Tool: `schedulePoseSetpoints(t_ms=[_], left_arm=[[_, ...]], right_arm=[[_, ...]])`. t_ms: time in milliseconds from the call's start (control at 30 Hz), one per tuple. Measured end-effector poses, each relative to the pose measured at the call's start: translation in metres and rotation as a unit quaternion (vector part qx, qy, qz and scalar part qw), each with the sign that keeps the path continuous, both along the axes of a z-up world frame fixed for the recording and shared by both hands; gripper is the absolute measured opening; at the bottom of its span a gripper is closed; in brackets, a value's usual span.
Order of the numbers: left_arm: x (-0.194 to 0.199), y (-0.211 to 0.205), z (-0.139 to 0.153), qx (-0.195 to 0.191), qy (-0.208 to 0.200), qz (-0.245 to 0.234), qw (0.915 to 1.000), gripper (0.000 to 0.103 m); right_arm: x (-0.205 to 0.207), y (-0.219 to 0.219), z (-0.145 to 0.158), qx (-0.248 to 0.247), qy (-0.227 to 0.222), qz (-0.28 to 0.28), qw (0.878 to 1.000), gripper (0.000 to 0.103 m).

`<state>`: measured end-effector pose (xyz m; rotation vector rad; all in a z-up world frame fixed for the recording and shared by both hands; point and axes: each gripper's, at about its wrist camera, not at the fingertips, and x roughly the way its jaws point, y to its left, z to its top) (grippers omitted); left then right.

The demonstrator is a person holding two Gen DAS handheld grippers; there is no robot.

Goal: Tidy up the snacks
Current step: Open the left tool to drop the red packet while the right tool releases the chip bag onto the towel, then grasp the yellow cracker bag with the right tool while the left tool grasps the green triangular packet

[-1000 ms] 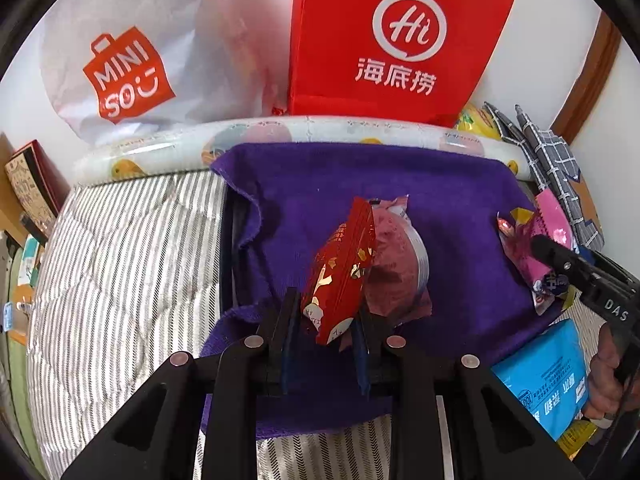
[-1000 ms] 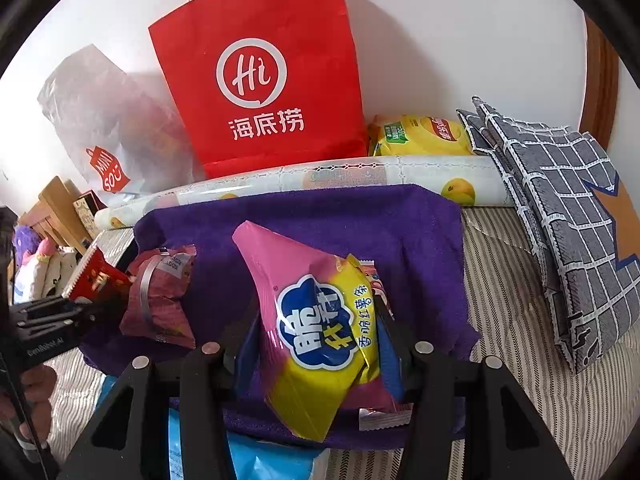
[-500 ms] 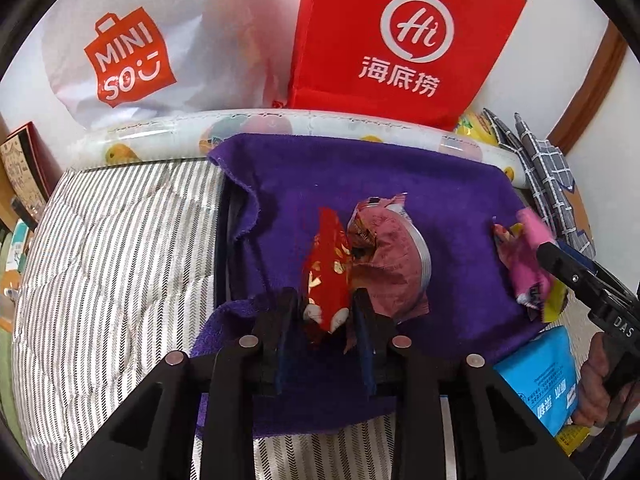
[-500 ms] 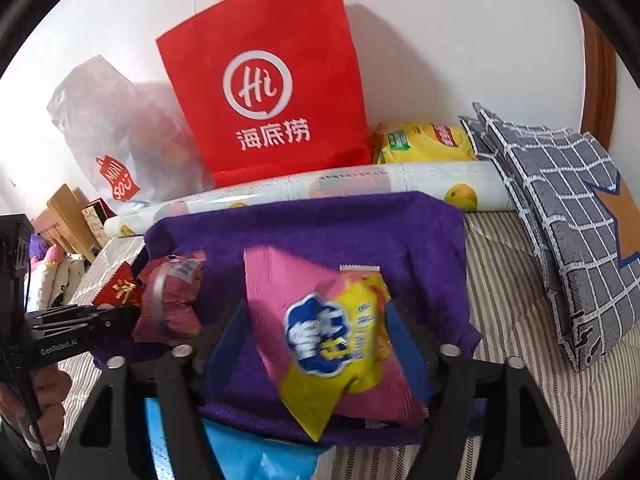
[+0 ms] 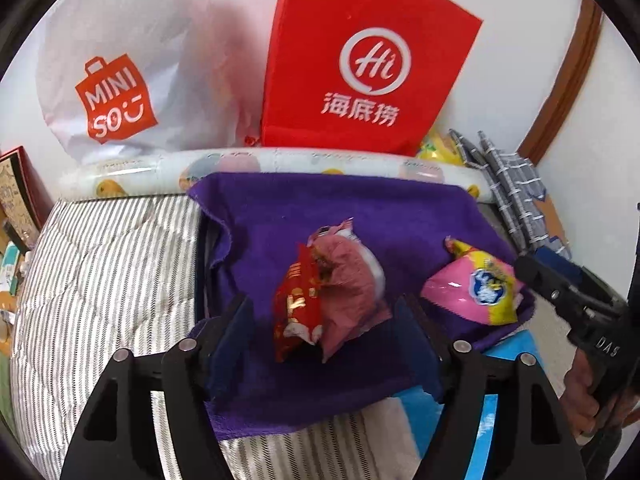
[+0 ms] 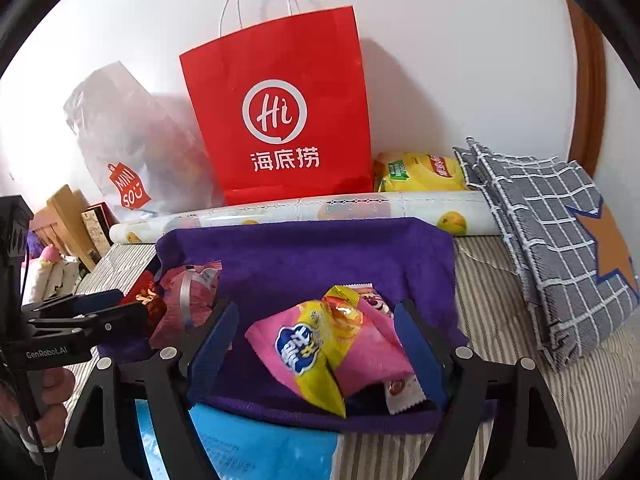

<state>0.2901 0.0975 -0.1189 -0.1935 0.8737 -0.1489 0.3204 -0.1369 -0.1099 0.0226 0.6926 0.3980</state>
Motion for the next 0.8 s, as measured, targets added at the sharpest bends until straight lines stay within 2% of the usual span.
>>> schedulePoseSetpoints(t_ms=[200,433,633,800], left_arm=[[-0.010,-0.002,0.011,-0.009,-0.018,-0.006,0.9998,0.076],[-0.023,0.001,0.026,-0.036,-0.035,-0.022,0.9985,0.076],[-0.043,0.002,0.029,-0.039,-0.030,-0.023,0.9985,0.076],[-0.065,0.012,0.027,-0.046,-0.018,-0.019,0.9986,0.076]], right_arm=[[-0.031,-0.002,0.012,-0.021,-0.015,-0.035,0.999,0.079],[-0.062,-0.010,0.025,-0.012,-0.009,-0.052,0.999,0.079],[-0.085,-0.017,0.031,-0.026,0.000,-0.066,0.998,0.079],[-0.106,-0.025,0.026,-0.010,0.017,-0.063,0.998,0.079]])
